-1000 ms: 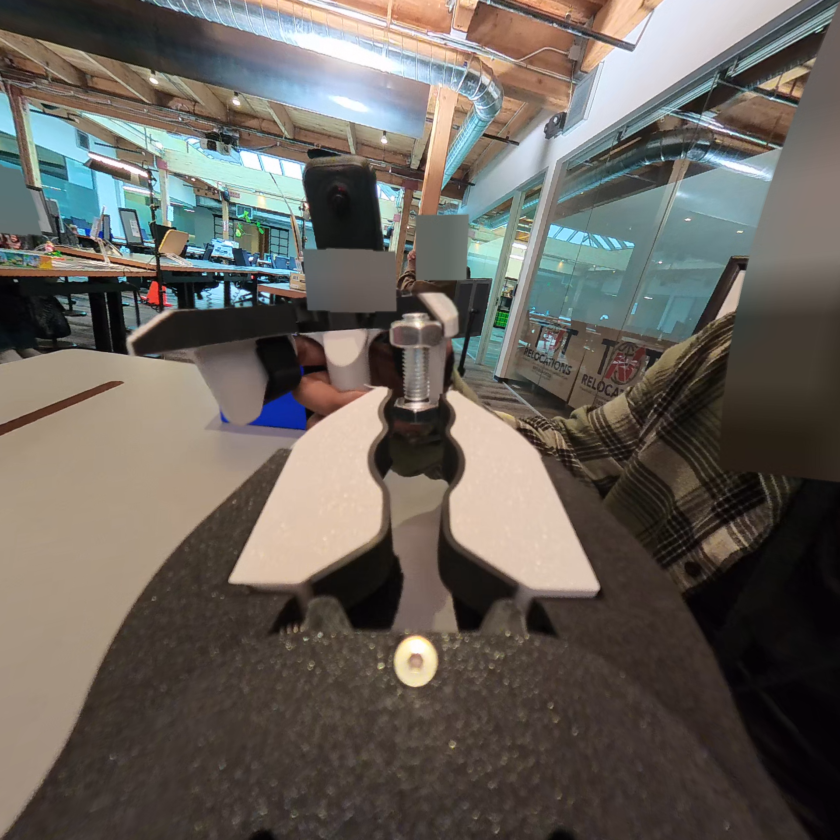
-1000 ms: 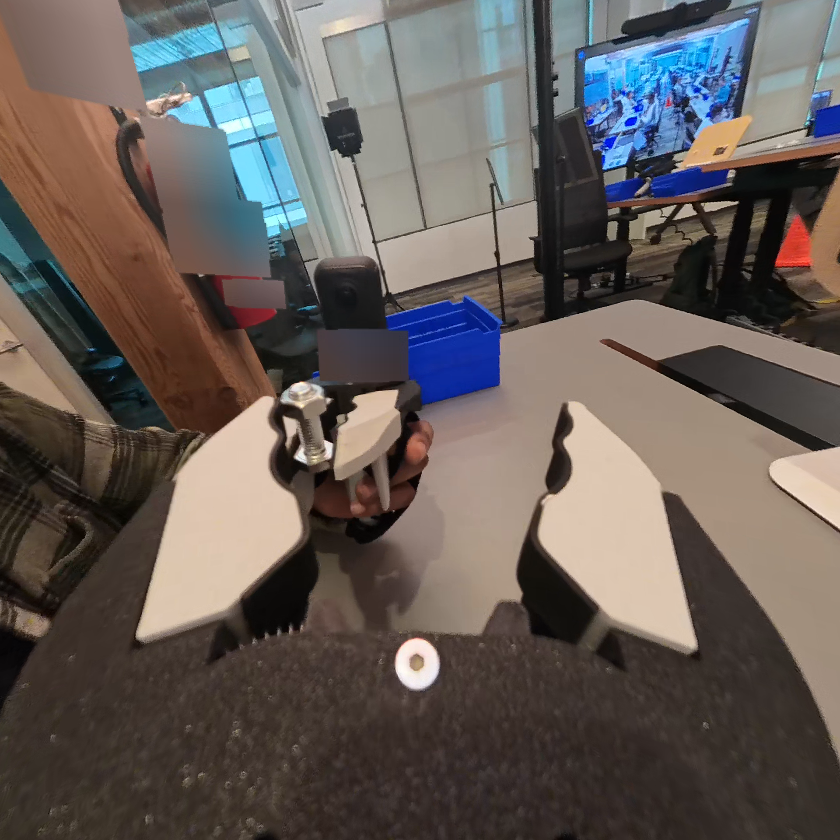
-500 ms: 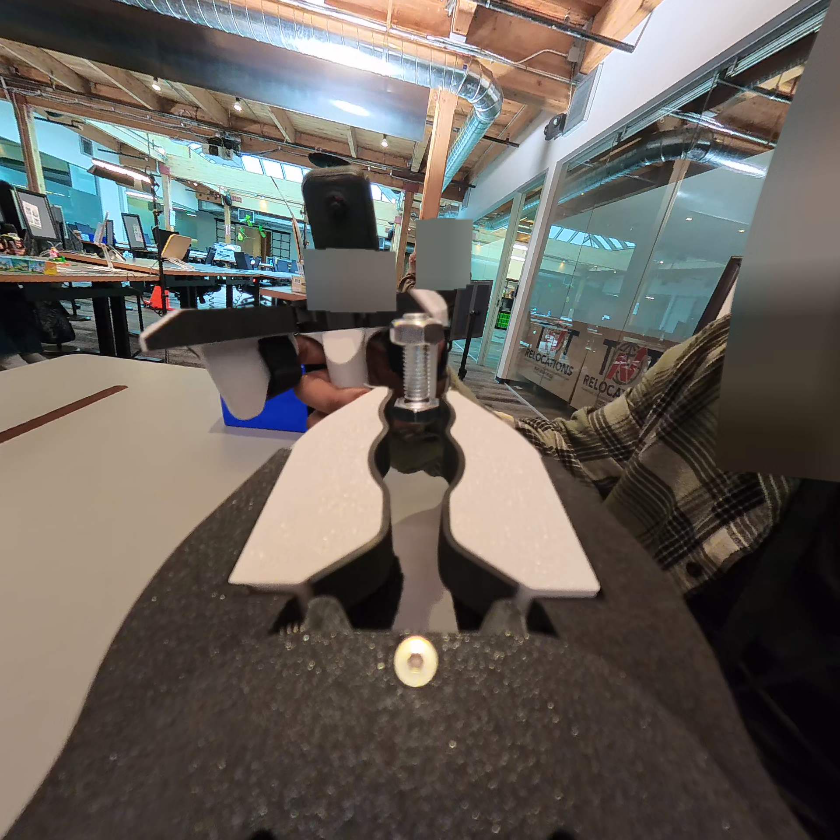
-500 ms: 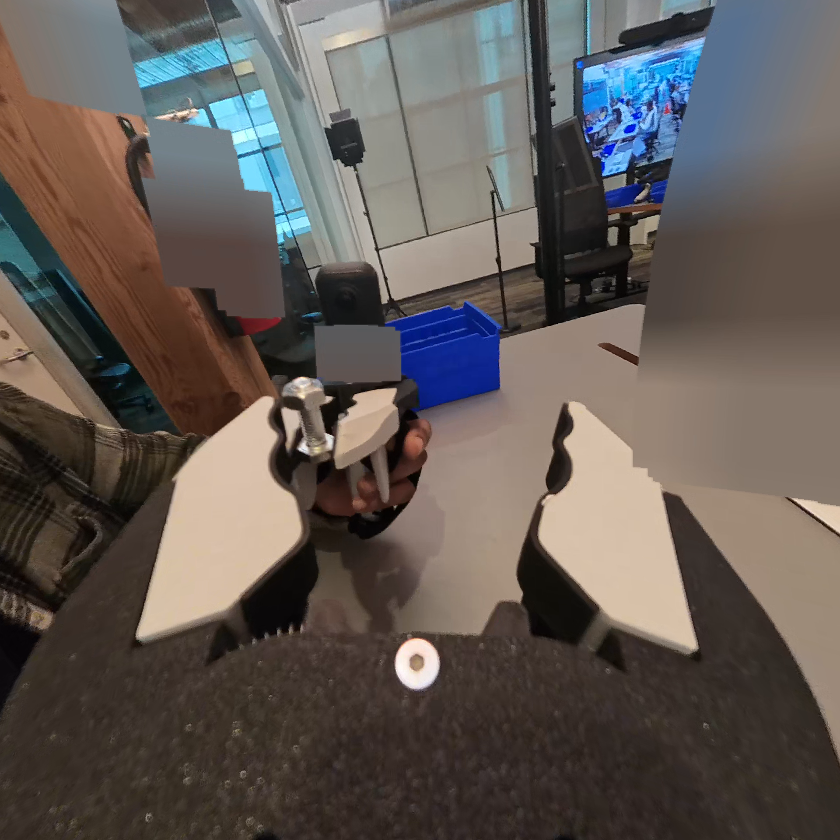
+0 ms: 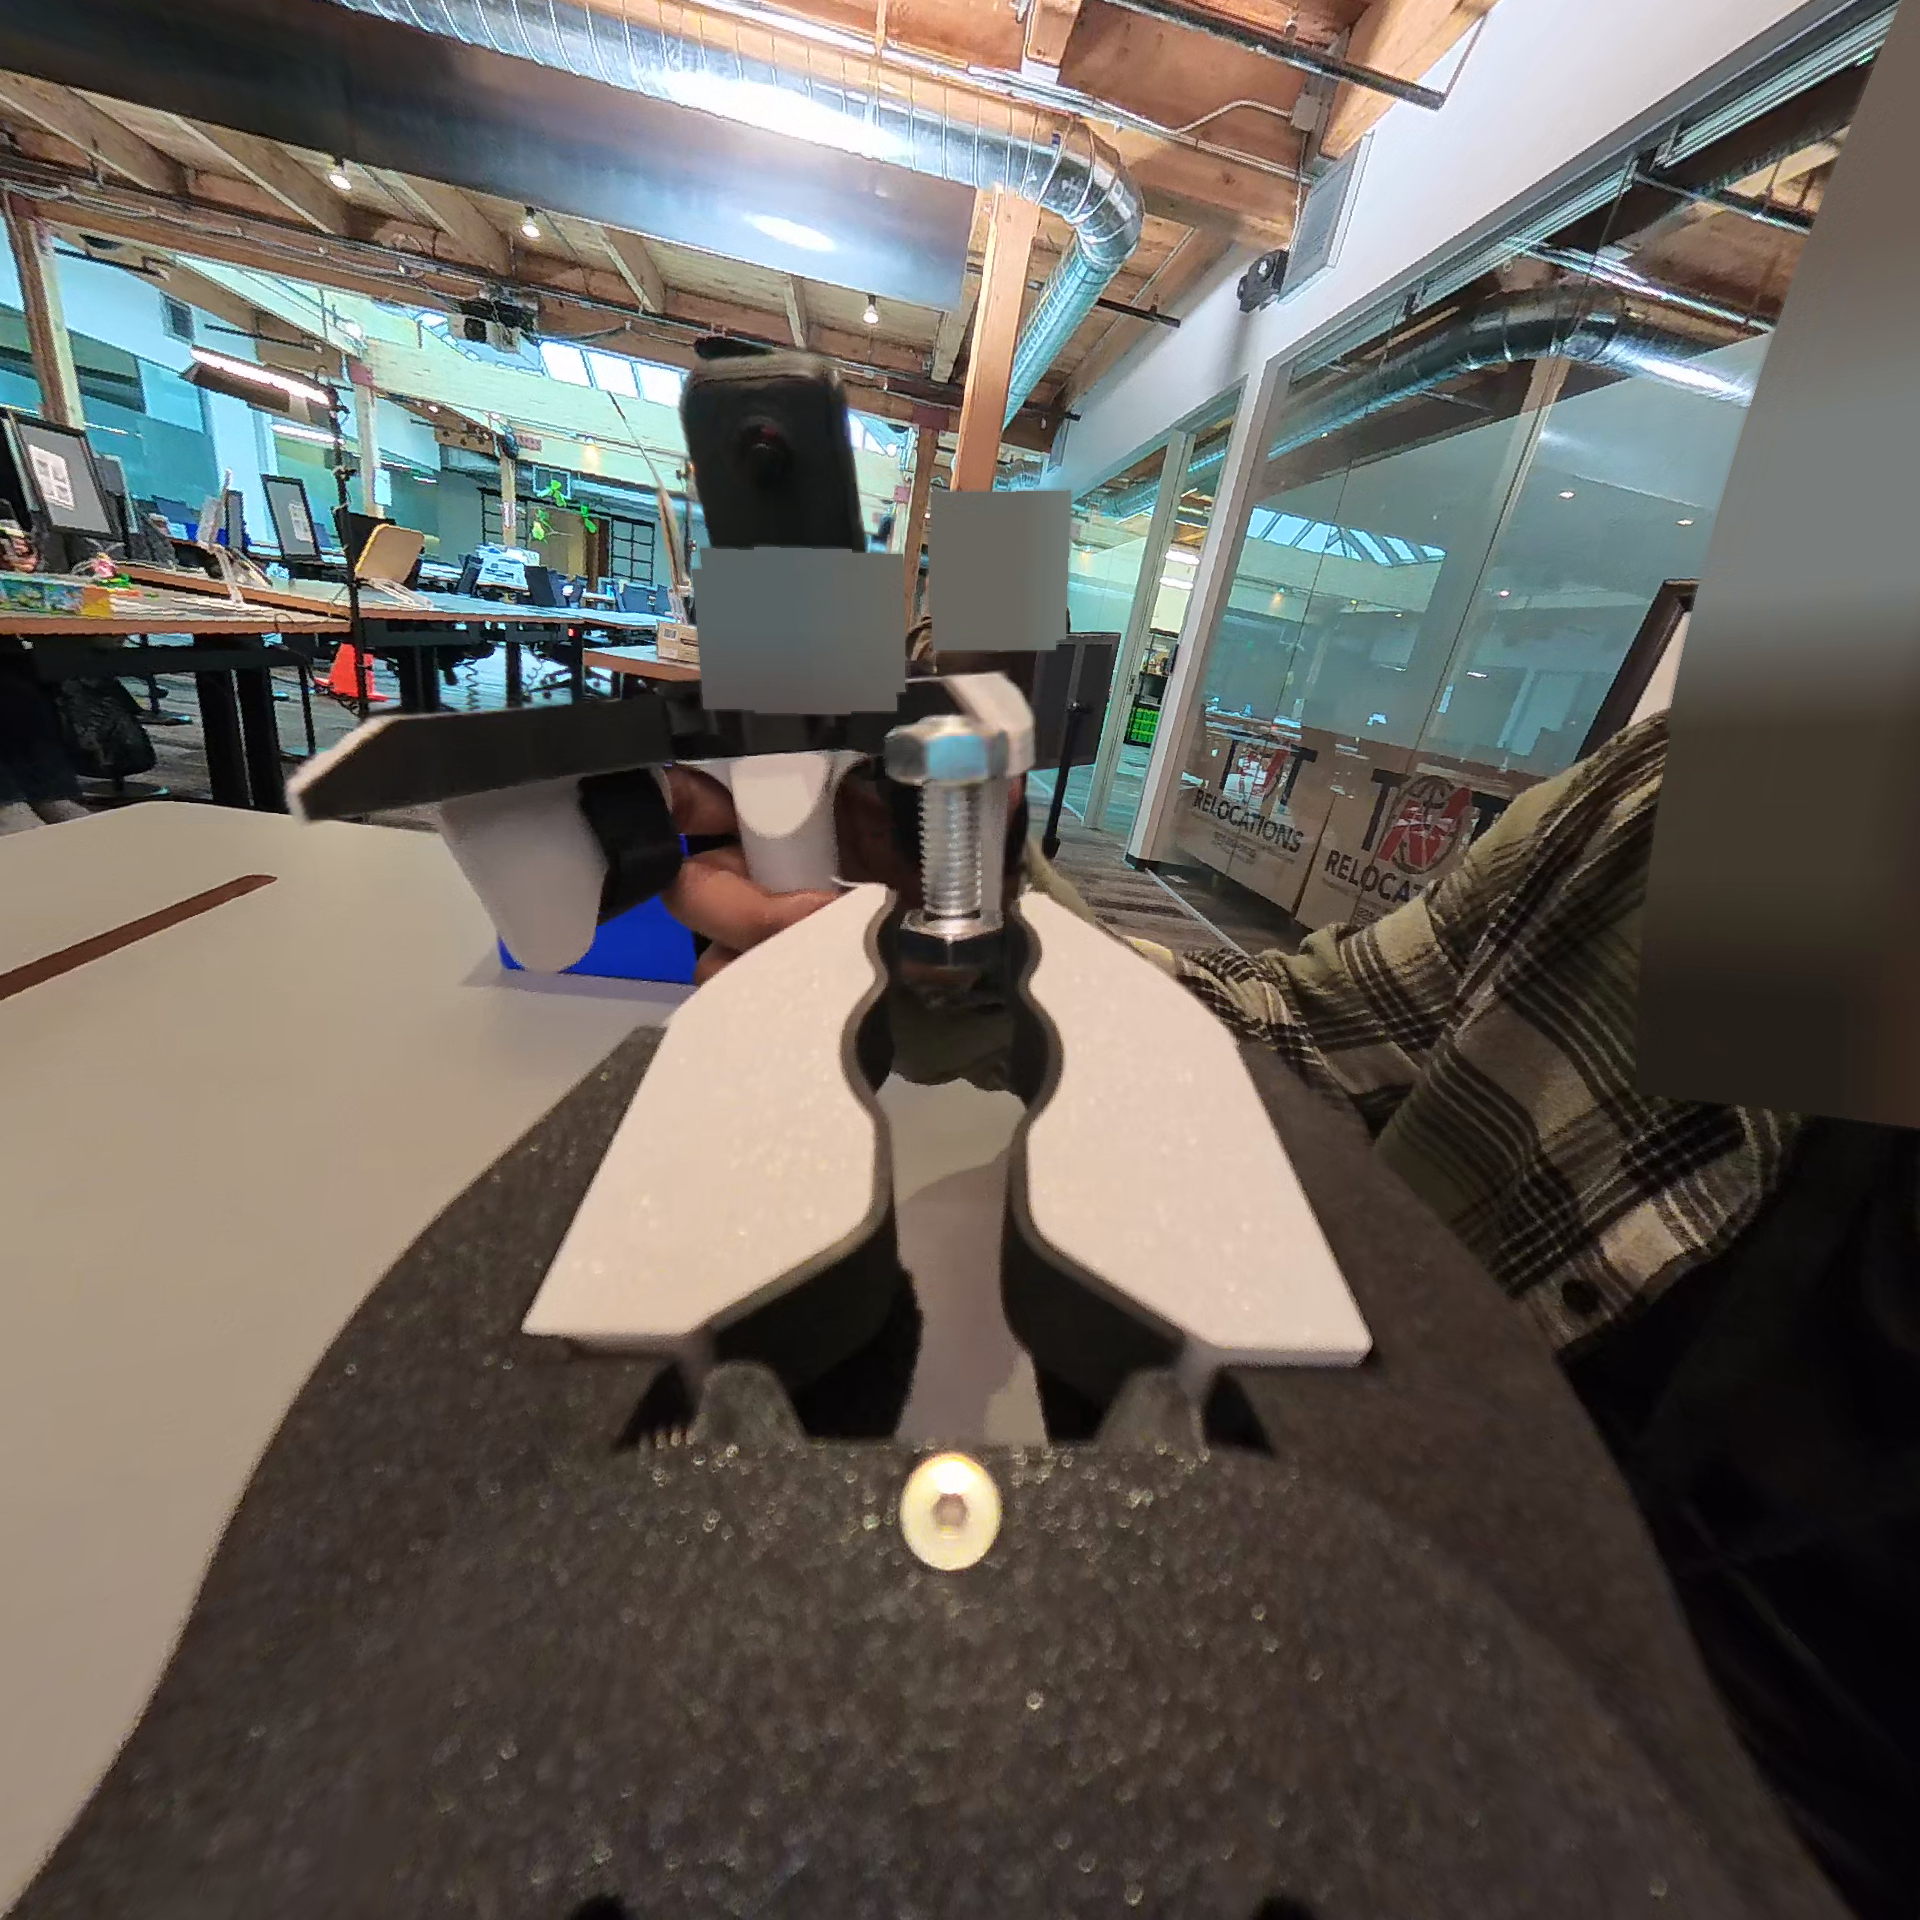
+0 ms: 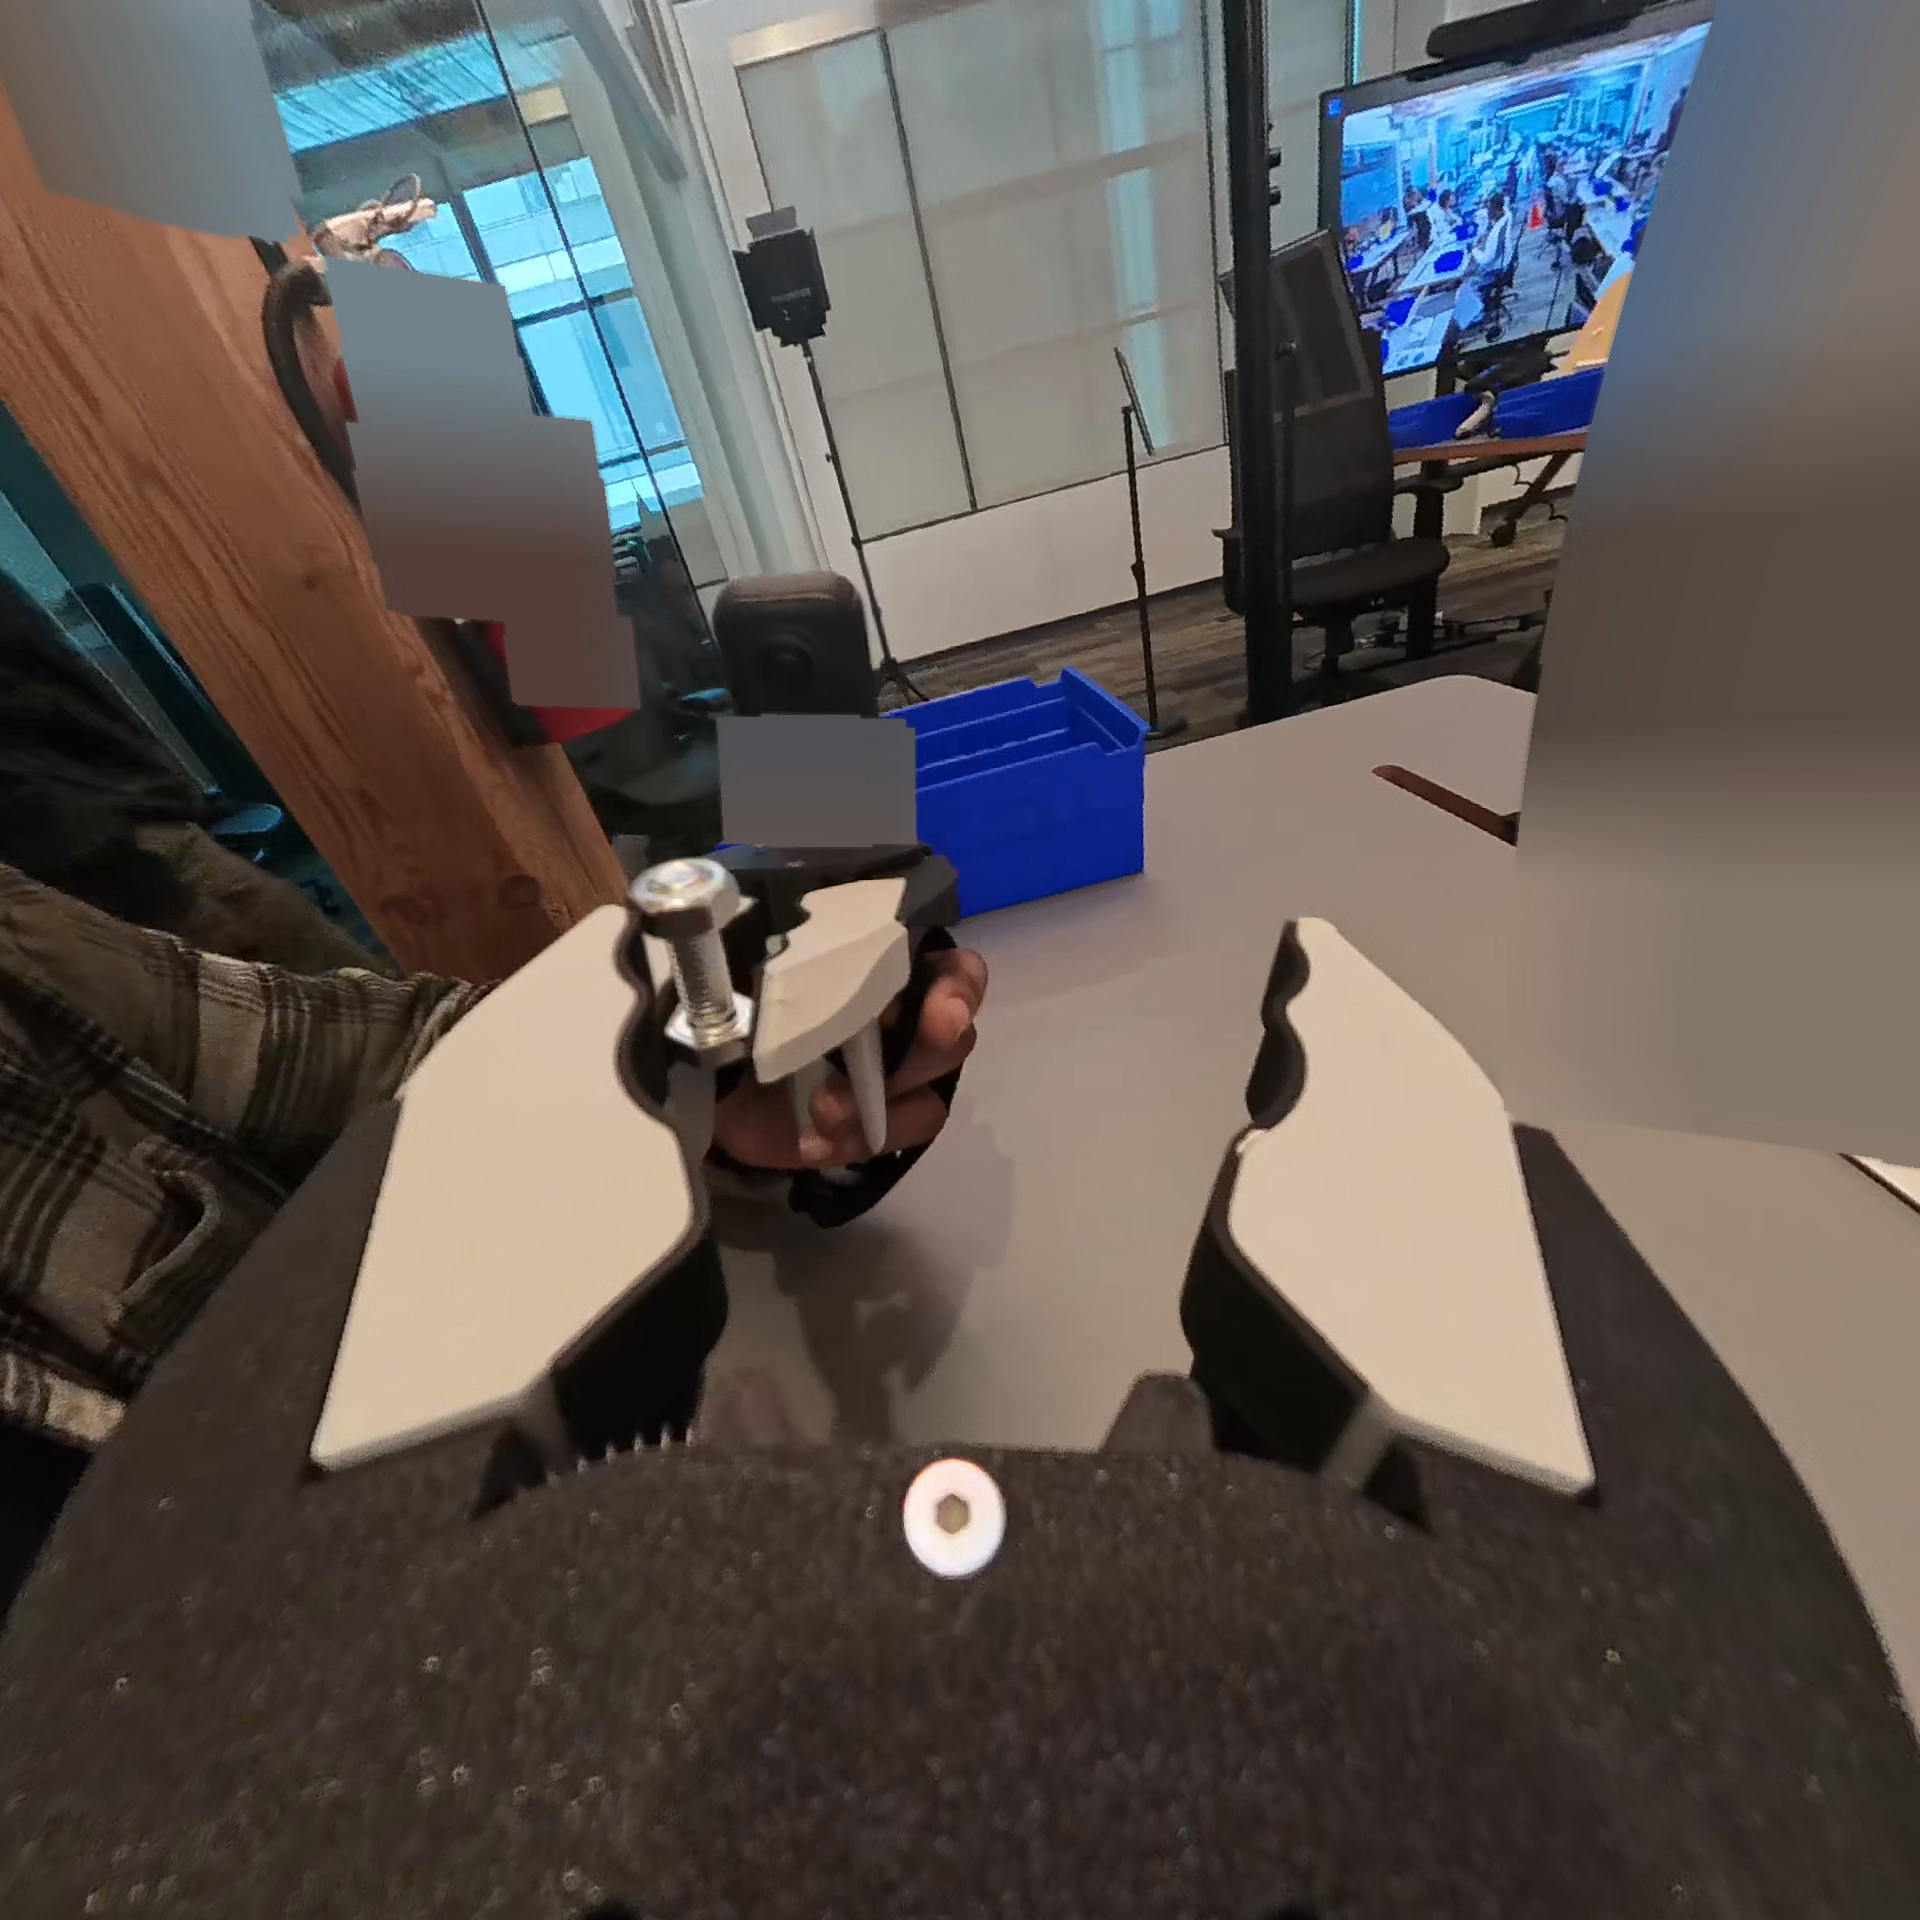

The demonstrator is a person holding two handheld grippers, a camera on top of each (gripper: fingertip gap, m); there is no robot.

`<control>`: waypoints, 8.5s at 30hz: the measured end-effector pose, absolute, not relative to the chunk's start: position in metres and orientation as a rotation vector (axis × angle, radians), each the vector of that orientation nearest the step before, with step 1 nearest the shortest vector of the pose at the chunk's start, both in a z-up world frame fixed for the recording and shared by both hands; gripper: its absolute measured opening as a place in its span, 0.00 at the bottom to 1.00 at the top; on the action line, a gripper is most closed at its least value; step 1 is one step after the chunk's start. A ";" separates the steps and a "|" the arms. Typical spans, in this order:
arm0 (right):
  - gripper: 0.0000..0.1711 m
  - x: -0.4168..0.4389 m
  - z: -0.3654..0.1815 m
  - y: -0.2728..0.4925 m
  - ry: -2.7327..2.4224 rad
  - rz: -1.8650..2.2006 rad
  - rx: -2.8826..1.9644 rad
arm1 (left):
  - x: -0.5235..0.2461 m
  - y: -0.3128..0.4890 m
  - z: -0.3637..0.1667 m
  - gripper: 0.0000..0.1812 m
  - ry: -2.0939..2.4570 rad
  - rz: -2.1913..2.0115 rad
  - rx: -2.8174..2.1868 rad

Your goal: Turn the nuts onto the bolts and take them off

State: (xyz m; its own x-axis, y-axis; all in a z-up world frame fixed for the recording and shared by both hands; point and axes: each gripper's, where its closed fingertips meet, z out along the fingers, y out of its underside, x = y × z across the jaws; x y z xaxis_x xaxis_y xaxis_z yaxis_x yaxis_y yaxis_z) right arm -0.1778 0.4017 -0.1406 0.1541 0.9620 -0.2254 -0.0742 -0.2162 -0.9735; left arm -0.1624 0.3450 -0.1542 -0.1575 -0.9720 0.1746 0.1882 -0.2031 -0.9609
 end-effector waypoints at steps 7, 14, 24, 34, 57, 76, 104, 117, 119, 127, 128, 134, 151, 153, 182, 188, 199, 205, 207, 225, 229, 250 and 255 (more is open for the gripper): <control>0.64 -0.178 -0.135 0.396 -0.944 1.303 -1.366 | -0.163 0.345 -0.153 0.10 1.053 -1.551 -1.117; 0.64 -0.175 -0.138 0.401 -0.920 1.299 -1.384 | -0.163 0.344 -0.153 0.10 1.059 -1.548 -1.114; 0.56 -0.178 -0.135 0.392 -0.937 1.287 -1.387 | -0.165 0.348 -0.152 0.10 1.041 -1.524 -1.119; 0.39 -0.189 -0.138 0.382 -0.882 1.005 -1.596 | -0.166 0.357 -0.156 0.10 1.025 -1.398 -1.156; 0.39 -0.189 -0.118 0.357 -1.270 1.419 -1.170 | -0.165 0.339 -0.150 0.10 1.079 -1.571 -1.081; 0.52 -0.185 -0.114 0.378 -1.006 1.169 -1.343 | -0.168 0.338 -0.143 0.10 1.060 -1.567 -1.053; 0.29 -0.189 -0.121 0.369 -0.863 0.987 -1.518 | -0.171 0.346 -0.144 0.10 1.037 -1.470 -1.079; 0.10 -0.199 -0.115 0.342 -1.205 1.176 -1.310 | -0.171 0.335 -0.140 0.10 1.081 -1.556 -1.037; 0.10 -0.197 -0.115 0.335 -1.321 1.233 -1.204 | -0.170 0.329 -0.140 0.10 1.110 -1.588 -1.016; 0.22 -0.189 -0.121 0.351 -1.363 1.268 -1.211 | -0.170 0.328 -0.140 0.10 1.107 -1.642 -1.004; 0.23 -0.188 -0.121 0.355 -1.346 1.249 -1.224 | -0.171 0.328 -0.139 0.10 1.103 -1.645 -0.999; 0.35 -0.181 -0.110 0.362 -1.219 1.258 -1.273 | -0.172 0.331 -0.139 0.10 1.086 -1.630 -1.005; 0.47 -0.193 -0.106 0.364 -1.129 1.285 -1.316 | -0.173 0.330 -0.135 0.10 1.078 -1.631 -0.993; 0.48 -0.193 -0.110 0.373 -1.109 1.232 -1.347 | -0.173 0.329 -0.135 0.10 1.083 -1.627 -0.994; 0.44 -0.184 -0.108 0.373 -1.084 1.223 -1.357 | -0.176 0.329 -0.132 0.10 1.077 -1.626 -0.981; 0.46 -0.195 -0.106 0.365 -1.107 1.254 -1.336 | -0.175 0.329 -0.133 0.10 1.082 -1.623 -0.987; 0.46 -0.194 -0.105 0.364 -1.109 1.265 -1.336 | -0.175 0.330 -0.133 0.10 1.079 -1.624 -0.989; 0.46 -0.191 -0.111 0.371 -1.100 1.228 -1.379 | -0.175 0.330 -0.133 0.10 1.083 -1.615 -0.993; 0.46 -0.187 -0.108 0.373 -1.084 1.230 -1.368 | -0.176 0.330 -0.132 0.10 1.078 -1.623 -0.986; 0.45 -0.195 -0.107 0.368 -1.142 1.180 -1.347 | -0.174 0.328 -0.133 0.10 1.090 -1.621 -0.988; 0.45 -0.187 -0.106 0.371 -1.119 1.179 -1.355 | -0.175 0.329 -0.133 0.10 1.082 -1.623 -0.988; 0.11 -0.204 -0.109 0.332 -1.332 1.250 -1.294 | -0.172 0.325 -0.136 0.10 1.119 -1.619 -0.995; 0.11 -0.202 -0.109 0.320 -1.480 1.296 -1.120 | -0.171 0.316 -0.136 0.10 1.161 -1.686 -0.965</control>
